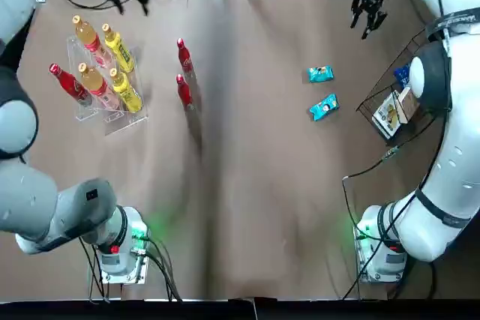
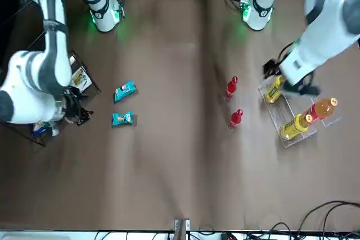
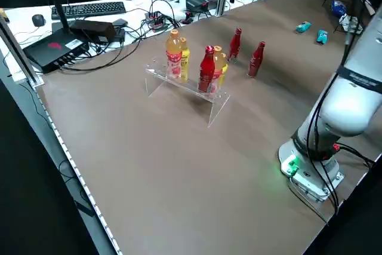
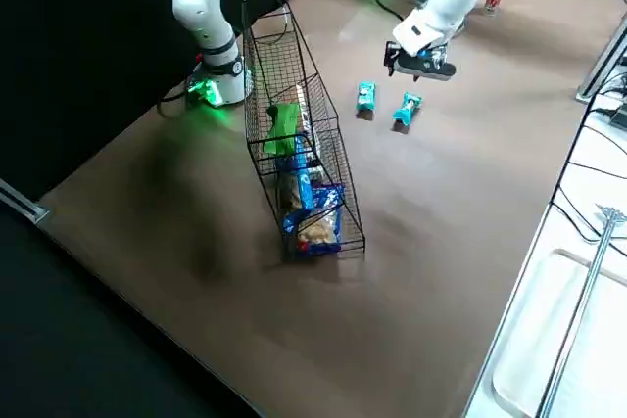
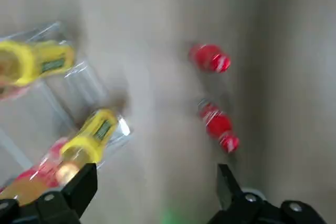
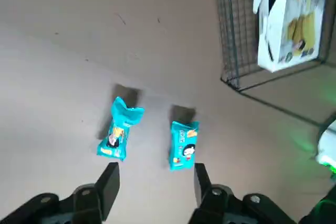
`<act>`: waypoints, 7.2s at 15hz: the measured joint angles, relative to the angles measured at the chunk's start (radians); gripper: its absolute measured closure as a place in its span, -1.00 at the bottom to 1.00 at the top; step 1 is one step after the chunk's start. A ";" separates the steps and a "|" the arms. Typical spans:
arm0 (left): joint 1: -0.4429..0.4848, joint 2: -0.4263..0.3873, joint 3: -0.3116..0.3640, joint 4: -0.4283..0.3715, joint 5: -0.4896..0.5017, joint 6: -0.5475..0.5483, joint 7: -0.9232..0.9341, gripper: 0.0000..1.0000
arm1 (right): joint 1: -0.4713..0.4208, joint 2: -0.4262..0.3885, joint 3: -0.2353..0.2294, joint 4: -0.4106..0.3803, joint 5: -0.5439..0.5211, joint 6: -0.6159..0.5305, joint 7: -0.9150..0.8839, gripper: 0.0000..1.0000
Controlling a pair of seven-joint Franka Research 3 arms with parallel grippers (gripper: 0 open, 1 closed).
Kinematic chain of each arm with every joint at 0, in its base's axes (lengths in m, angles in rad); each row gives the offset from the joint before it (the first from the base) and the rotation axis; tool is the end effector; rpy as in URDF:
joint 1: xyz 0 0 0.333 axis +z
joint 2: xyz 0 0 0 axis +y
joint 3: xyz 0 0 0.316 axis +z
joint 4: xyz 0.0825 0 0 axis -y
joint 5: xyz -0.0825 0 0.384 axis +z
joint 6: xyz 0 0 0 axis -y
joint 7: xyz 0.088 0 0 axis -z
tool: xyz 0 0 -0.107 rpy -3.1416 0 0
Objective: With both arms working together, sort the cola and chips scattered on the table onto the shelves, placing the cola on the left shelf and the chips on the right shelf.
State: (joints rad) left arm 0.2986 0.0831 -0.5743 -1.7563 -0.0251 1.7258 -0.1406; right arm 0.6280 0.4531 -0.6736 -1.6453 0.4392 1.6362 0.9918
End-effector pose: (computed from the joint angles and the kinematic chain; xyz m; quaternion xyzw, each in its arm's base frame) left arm 0.5537 -0.1498 0.5100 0.9960 -0.0652 -0.0563 0.0237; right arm 0.6190 0.0597 0.3740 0.8251 -0.5327 -0.1874 0.0147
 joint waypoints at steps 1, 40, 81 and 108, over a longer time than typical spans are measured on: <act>-0.036 0.046 0.000 0.000 0.021 0.056 -0.042 -1.00 | 0.022 0.014 0.001 -0.019 0.002 0.035 0.062 -0.31; -0.188 0.363 0.004 0.036 0.274 0.265 -0.446 0.40 | 0.092 0.005 -0.293 0.307 -0.310 -0.367 -0.124 0.77; 0.291 -0.065 0.008 0.147 0.208 -0.357 0.251 0.40 | 0.058 -0.161 -0.312 0.301 -0.553 -0.607 -0.544 0.30; 0.466 -0.068 0.014 -0.046 0.219 -0.142 0.528 0.40 | 0.343 0.158 -0.158 -0.189 0.077 -0.040 -0.010 -0.49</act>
State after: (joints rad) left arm 0.7646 0.0147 -0.5600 -1.8024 0.1936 1.5841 0.3876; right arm 0.9710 0.6112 -0.8315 -1.8347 0.5162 1.5961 0.9817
